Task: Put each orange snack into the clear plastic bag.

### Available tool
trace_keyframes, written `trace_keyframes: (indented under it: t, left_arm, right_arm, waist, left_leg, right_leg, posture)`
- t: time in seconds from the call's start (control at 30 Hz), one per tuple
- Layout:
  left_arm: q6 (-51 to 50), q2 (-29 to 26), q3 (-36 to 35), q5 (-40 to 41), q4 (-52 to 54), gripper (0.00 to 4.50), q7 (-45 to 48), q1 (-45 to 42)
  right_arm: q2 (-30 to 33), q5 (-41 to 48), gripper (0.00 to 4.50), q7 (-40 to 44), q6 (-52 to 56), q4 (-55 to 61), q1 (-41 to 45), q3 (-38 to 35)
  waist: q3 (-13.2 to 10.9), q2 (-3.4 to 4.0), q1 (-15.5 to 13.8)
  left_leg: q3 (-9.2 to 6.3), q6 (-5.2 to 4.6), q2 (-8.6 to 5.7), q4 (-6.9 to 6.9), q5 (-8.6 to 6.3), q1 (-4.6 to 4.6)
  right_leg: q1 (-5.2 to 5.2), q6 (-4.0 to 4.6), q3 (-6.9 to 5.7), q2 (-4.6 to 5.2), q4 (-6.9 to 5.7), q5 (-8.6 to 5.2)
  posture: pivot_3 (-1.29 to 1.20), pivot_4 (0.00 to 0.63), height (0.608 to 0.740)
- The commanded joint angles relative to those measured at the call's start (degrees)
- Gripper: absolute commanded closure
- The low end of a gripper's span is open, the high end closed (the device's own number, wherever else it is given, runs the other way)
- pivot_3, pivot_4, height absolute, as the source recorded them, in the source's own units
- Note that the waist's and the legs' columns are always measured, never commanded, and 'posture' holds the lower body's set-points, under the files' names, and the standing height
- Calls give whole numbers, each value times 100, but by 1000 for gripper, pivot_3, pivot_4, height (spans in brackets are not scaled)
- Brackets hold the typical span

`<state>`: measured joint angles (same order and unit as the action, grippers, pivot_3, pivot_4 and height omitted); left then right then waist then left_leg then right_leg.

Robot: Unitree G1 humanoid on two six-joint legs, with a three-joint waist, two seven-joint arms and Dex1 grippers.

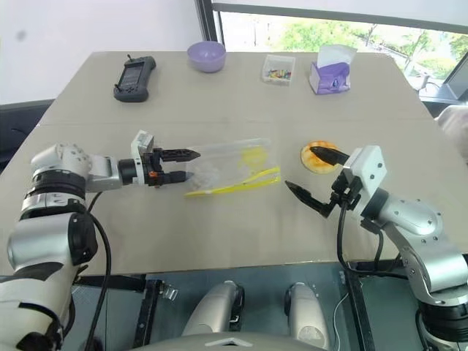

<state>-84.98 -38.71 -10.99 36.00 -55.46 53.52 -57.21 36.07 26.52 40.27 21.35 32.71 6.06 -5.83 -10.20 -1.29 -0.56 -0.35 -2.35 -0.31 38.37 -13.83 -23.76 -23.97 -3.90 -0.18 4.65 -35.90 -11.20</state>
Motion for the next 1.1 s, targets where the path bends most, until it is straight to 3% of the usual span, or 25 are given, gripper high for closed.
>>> trace_keyframes:
  t: [0.03,0.5,1.0,1.1]
  left_arm:
    - [-344,-214,-10,281,372,0,578,-35]
    - [-126,292,-93,27,577,0,108,315]
    - [-175,1176,-1186,24,841,0,-1499,266]
    - [-355,1272,-1416,7,991,663,-1856,281]
  right_arm:
    - [26,35,30,-65,-59,197,-11,-173]
    - [-17,-50,30,-136,-120,132,43,-92]
    - [-14,-160,30,-165,-85,207,57,-6]
    - [42,-405,0,-166,-193,183,117,120]
  waist:
    - [-1,-2,34]
    - [-1,-2,111]
    - [4,2,16]
    - [4,2,12]
  left_leg:
    - [-1,0,2,0,0,-1]
    - [-20,-1,3,-2,0,0]
    - [-28,0,0,4,0,13]
    - [-27,0,-1,4,0,13]
  right_leg:
    - [-3,0,0,-1,-1,0]
    - [-5,0,3,1,-2,0]
    - [9,-1,4,3,-8,1]
    - [8,-1,4,3,-7,1]
  posture:
    - [0,150,740]
    - [0,150,740]
    - [0,150,740]
    - [0,150,740]
